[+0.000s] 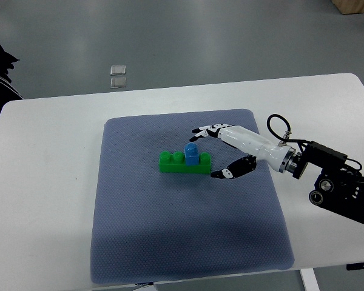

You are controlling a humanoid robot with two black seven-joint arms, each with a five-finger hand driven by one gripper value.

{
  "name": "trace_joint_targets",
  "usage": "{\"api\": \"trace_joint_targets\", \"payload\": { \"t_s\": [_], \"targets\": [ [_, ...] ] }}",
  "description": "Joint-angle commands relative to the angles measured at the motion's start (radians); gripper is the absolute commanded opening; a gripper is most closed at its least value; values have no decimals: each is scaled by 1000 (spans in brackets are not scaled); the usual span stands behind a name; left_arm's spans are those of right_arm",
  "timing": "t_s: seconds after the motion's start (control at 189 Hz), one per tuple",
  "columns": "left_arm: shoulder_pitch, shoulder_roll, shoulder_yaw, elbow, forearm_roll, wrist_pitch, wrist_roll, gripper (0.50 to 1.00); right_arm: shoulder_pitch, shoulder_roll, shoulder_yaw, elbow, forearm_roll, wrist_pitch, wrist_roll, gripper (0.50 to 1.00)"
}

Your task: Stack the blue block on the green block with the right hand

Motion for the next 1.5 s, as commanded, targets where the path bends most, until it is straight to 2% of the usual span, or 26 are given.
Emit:
{"api": "trace_joint_targets", "payload": {
  "t_s": [0.0, 0.206, 0.354, 0.487, 0.545, 0.667, 0.741, 0.81, 0.889, 0.942, 1.016, 1.079, 1.18, 1.275, 1.497],
  "targets": [
    [0, 0, 0, 0, 0, 0, 0, 1000, 16, -22, 6, -2, 13, -7, 13, 907],
    [0, 0, 0, 0, 0, 0, 0, 1000, 44, -19, 42, -22, 139, -15, 0, 913],
    [0, 0, 0, 0, 0, 0, 0, 1000, 91, -3, 43, -92, 395, -15, 0, 915],
    [0, 0, 0, 0, 0, 0, 0, 1000, 130, 45, 42, -180, 641, 14, -5, 915],
    [0, 0, 0, 0, 0, 0, 0, 1000, 134, 60, 43, -207, 753, 43, -28, 915],
    [0, 0, 0, 0, 0, 0, 0, 1000, 153, 100, 57, -273, 1069, 177, -148, 917],
    [0, 0, 0, 0, 0, 0, 0, 1000, 154, 120, 74, -321, 1194, 224, -212, 917],
    [0, 0, 0, 0, 0, 0, 0, 1000, 156, 135, 106, -345, 1277, 249, -283, 917],
    [0, 0, 0, 0, 0, 0, 0, 1000, 145, 149, 163, -353, 1463, 267, -396, 917],
    [0, 0, 0, 0, 0, 0, 0, 1000, 133, 155, 172, -356, 1581, 263, -428, 917],
    [0, 0, 0, 0, 0, 0, 0, 1000, 127, 162, 181, -362, 1666, 263, -424, 919],
    [0, 0, 0, 0, 0, 0, 0, 1000, 124, 162, 184, -362, 1662, 269, -388, 919],
    [0, 0, 0, 0, 0, 0, 0, 1000, 104, 162, 184, -354, 1662, 284, -290, 919],
    [0, 0, 0, 0, 0, 0, 0, 1000, 93, 157, 172, -354, 1623, 349, -200, 919],
    [0, 0, 0, 0, 0, 0, 0, 1000, 61, 165, 184, -353, 1489, 356, -181, 919]
  ]
}}
